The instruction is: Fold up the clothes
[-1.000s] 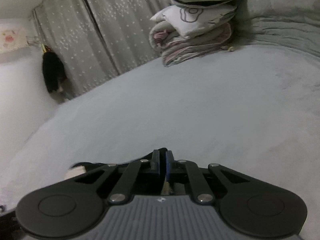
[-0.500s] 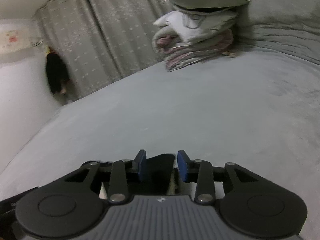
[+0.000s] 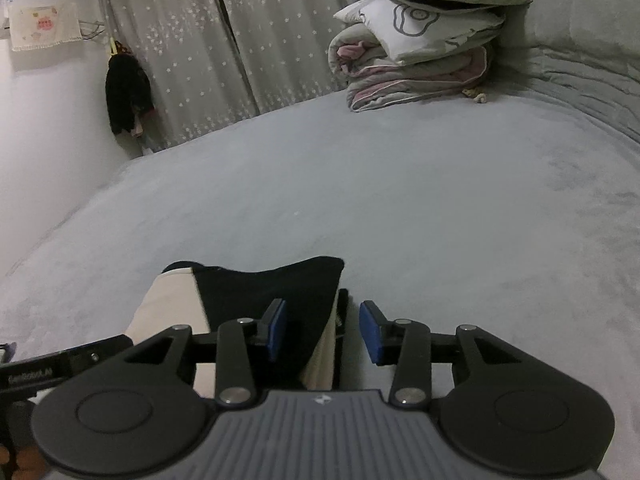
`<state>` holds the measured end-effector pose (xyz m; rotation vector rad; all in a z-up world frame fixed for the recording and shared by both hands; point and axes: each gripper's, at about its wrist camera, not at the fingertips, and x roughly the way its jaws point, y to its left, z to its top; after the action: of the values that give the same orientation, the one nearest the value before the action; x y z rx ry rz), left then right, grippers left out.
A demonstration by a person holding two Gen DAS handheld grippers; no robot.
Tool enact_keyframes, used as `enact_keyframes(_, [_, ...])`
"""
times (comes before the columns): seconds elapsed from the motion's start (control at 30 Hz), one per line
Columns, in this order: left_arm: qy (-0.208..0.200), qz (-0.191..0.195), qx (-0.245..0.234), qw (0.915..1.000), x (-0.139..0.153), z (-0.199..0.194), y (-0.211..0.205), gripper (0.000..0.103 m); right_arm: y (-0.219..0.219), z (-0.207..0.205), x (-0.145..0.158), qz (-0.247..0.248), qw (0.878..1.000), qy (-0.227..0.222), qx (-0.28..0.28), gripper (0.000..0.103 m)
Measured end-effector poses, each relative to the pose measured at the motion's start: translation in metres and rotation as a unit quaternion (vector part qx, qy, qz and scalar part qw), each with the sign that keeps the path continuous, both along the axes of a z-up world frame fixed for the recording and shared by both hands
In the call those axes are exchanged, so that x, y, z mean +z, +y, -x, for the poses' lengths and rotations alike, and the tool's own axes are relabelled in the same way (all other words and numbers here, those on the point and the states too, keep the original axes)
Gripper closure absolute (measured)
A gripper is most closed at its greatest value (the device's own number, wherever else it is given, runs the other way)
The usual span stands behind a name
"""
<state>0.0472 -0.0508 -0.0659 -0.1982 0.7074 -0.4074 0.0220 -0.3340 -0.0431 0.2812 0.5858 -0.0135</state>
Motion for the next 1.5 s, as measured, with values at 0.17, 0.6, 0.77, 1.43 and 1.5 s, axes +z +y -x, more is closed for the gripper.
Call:
enact_keyframes(0.17, [0.034, 0.020, -0.006, 0.9992, 0.005, 0.002, -0.001, 0.019, 0.010, 0.001, 0.003, -0.010, 0.999, 0.012, 0.041, 0.051])
enact_keyframes(0.6, [0.079, -0.006, -0.036, 0.9962, 0.007, 0.007, -0.011, 0.000, 0.002, 0.011, -0.002, -0.031, 0.997, 0.056, 0.045, 0.034])
enact_keyframes(0.77, [0.147, 0.038, -0.074, 0.9856, 0.003, -0.007, 0.001, 0.000, -0.015, 0.015, -0.003, -0.083, 0.992, 0.086, 0.041, 0.027])
enact_keyframes(1.43, [0.288, 0.207, -0.053, 0.9336, -0.032, -0.054, 0.043, 0.000, -0.064, 0.007, -0.036, -0.328, 0.935, 0.139, -0.013, 0.026])
enact_keyframes(1.5, [0.285, 0.211, -0.049, 0.9337, -0.034, -0.056, 0.043, 0.000, -0.064, 0.005, -0.039, -0.340, 0.929, 0.145, -0.013, 0.026])
